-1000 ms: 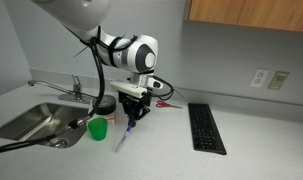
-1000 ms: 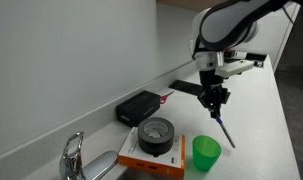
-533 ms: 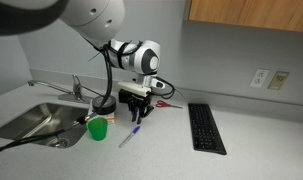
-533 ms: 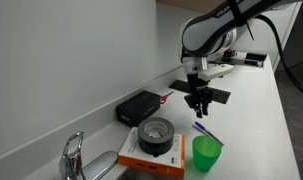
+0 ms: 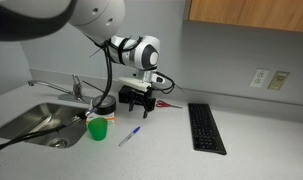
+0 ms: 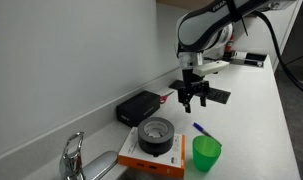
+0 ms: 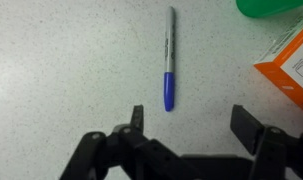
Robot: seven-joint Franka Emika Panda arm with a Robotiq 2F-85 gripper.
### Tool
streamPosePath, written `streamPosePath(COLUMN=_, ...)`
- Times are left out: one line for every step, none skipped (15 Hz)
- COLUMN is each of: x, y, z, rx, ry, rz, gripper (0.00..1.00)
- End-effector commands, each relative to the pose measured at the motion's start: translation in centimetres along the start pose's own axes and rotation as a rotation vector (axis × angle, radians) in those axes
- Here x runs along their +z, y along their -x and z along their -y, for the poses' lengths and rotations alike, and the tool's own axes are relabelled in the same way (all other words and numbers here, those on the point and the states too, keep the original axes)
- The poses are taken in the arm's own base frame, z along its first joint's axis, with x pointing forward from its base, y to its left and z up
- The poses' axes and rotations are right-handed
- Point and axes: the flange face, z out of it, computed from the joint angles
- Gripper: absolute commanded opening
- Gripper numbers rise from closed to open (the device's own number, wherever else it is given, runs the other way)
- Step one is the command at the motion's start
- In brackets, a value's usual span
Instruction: Take the blue pen out of the green cup
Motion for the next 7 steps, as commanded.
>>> streamPosePath(x=-1.21, y=-0.39, z=0.37, rx=0.010, ry=-0.044, rz=0.009, gripper=1.00)
streamPosePath(x=-0.45, y=-0.11, z=0.13, rx=0.000, ry=-0.008, rz=-0.006, gripper=1.00)
streamPosePath(x=-0.50, y=-0.12, z=0.14, rx=0.001, ry=-0.009, rz=-0.006, gripper=1.00)
streamPosePath(x=-0.42, y=-0.11, z=0.12, rx=0.001, ry=-0.009, rz=-0.005, gripper=1.00)
streamPosePath(x=-0.35, y=-0.09, z=0.11, rx=0.001, ry=-0.009, rz=-0.003, gripper=1.00)
streamPosePath(x=-0.31, y=-0.08, z=0.11, rx=0.001, ry=-0.008, rz=-0.003, gripper=1.00)
streamPosePath(x=-0.29, y=-0.08, z=0.11, rx=0.001, ry=-0.008, rz=-0.002, gripper=1.00)
